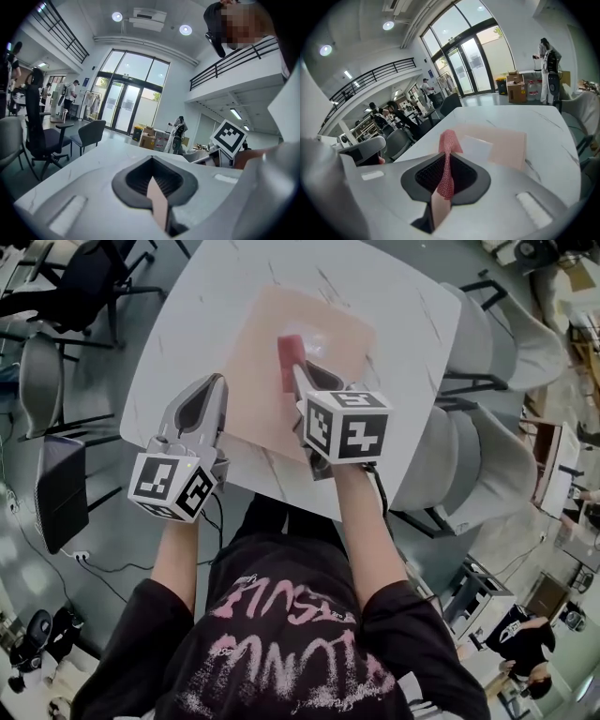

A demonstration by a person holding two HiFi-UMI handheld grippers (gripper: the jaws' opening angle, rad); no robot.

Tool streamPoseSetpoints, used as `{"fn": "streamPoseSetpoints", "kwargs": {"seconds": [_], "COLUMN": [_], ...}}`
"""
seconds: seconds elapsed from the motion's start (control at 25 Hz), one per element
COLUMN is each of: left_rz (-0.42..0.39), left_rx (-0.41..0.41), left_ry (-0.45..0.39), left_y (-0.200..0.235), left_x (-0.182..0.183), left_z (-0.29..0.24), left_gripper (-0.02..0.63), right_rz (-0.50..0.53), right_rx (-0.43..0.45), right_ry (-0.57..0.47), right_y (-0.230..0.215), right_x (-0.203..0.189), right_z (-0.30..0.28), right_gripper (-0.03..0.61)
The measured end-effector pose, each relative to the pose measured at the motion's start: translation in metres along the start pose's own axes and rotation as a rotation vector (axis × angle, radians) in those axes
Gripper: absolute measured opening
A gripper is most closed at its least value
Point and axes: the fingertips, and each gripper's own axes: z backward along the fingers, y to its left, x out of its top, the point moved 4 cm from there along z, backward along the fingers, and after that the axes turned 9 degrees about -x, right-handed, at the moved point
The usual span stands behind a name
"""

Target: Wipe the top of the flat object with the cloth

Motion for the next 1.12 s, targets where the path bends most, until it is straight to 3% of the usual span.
{"fn": "streamPoseSetpoints", "kwargs": {"seconds": [0.24, 0.48, 0.76, 1.12], "left_rz": [0.001, 0.005, 0.009, 0.007], "left_rx": [0.039, 0.063, 0.064, 0.04], "left_ry": [-0.001, -0.004, -0.008, -0.012], "left_y": [0.01, 0.017, 0.02, 0.011], "left_x": [-0.003, -0.003, -0.004, -0.004], "left_z": [0.02, 0.03, 0.037, 0.029], "left_gripper": [0.0, 0.0, 0.0, 0.0], "right_rz": [0.052, 0.061, 0.07, 0.064], "right_rx": [0.106, 0.152, 0.146, 0.087], "right_ry": [0.048, 0.092, 0.126, 0.134], "right_y": [0.055, 0.079, 0.083, 0.058], "right_x": [-0.018, -0.034, -0.046, -0.05], "right_z": [-0.013, -0.021, -0.024, -0.017], "right_gripper": [0.051, 0.051, 0.051, 0.051]}}
